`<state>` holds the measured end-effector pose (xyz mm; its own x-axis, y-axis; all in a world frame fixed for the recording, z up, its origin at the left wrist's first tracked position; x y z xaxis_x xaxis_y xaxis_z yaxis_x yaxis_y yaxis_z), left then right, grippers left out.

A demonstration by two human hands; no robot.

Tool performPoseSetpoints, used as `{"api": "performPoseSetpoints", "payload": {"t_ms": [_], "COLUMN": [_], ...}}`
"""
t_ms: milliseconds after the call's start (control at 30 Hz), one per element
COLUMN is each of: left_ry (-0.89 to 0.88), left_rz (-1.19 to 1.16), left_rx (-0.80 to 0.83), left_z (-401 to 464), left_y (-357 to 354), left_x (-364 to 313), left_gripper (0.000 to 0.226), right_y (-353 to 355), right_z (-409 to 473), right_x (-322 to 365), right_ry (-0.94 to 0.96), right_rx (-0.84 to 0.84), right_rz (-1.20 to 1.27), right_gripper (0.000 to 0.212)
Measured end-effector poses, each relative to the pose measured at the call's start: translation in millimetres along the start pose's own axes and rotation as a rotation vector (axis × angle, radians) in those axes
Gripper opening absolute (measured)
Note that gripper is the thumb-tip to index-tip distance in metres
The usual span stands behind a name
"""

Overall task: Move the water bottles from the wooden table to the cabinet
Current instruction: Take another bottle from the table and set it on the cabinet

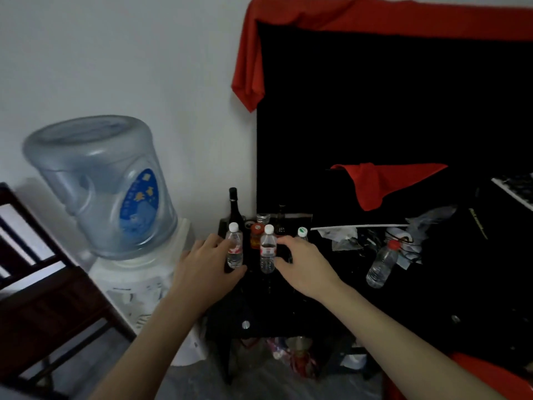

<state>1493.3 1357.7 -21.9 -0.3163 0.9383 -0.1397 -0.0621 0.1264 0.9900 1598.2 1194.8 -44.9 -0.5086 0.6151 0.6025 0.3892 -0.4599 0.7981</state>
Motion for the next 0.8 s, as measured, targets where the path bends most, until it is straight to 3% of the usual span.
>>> {"api": "performPoseSetpoints", "payload": {"t_ms": [400, 600, 800], "left_ry": [0.384, 0.611, 0.887], "left_rz": [0.014, -0.017, 0.097], "left_rx": [-0.059, -0.073, -0.117], "left_z": [-101, -165, -250], "left_y": [20, 0, 8], "left_x": [27, 31, 40], "left_gripper": [0.077, 0.074, 0.073], "right_y": [-24, -62, -94], "right_z": [3, -35, -91], "right_x": [81, 120, 169], "right_ry": [0.370, 0.622, 0.843], "right_rx": [0.167, 0.208, 0.258], "right_rz": [-0.218, -0.338, -0.442], "right_gripper": [0.056, 0.053, 0.055]}}
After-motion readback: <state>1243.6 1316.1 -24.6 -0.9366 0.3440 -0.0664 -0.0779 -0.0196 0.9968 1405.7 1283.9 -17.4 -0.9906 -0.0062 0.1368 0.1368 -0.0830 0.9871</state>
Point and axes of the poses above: each hand's wrist, its own z-axis towards the middle knuckle, its own y-axis out of the back of the hand, x = y × z, the point moved 6 cm from there along z, towards the middle knuckle, and after that the axes turned 6 degrees about x, right-handed, at the moved point
